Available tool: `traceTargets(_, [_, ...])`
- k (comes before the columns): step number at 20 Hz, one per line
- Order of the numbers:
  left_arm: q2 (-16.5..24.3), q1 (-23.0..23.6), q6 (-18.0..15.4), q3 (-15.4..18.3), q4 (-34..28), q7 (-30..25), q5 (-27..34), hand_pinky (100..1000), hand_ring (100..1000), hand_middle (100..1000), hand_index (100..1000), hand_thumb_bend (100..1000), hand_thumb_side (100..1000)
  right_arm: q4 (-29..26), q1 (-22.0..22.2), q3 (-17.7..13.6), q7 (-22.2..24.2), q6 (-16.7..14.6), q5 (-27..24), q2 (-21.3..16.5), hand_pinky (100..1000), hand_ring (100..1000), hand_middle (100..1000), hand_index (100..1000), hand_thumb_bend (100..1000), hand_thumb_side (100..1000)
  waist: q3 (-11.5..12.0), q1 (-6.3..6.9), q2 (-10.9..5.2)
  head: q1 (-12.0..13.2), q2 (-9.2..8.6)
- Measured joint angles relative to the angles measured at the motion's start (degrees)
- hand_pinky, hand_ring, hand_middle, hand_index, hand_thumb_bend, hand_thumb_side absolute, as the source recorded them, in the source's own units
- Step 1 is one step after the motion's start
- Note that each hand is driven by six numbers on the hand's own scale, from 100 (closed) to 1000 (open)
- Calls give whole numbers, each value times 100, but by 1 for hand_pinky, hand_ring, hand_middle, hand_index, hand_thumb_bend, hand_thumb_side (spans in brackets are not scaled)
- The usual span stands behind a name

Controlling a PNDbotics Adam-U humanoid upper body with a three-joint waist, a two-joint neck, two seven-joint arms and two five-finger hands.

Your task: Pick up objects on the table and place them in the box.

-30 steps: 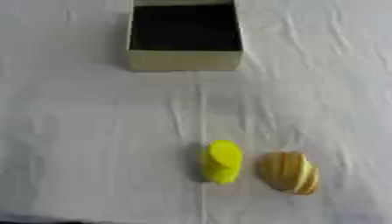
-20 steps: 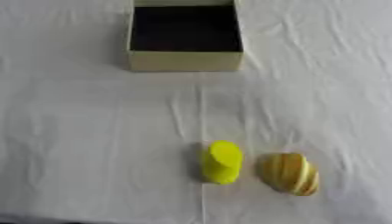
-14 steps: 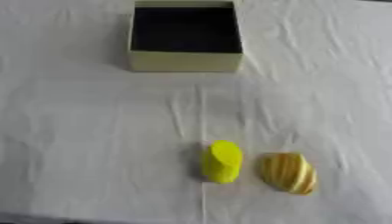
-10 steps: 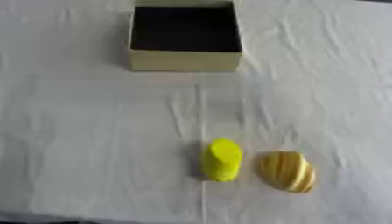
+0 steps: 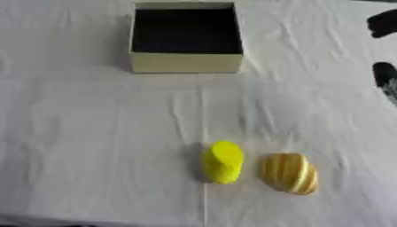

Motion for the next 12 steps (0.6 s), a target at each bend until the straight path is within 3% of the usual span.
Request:
traceTargets(6, [-6, 11, 15, -31, 0, -50, 26, 831, 859, 755, 845, 161, 689, 0, -68, 337, 426, -37, 3, -64, 853, 766, 841, 878, 108, 642, 24, 9, 1, -65, 0])
traceTargets(12, [-12, 25, 37, -39, 0, -91, 52, 831, 860, 755, 845, 158, 695, -1, -98, 609, 877, -29, 4, -102, 850, 766, 833, 885, 214, 578, 46, -24, 1, -76, 5])
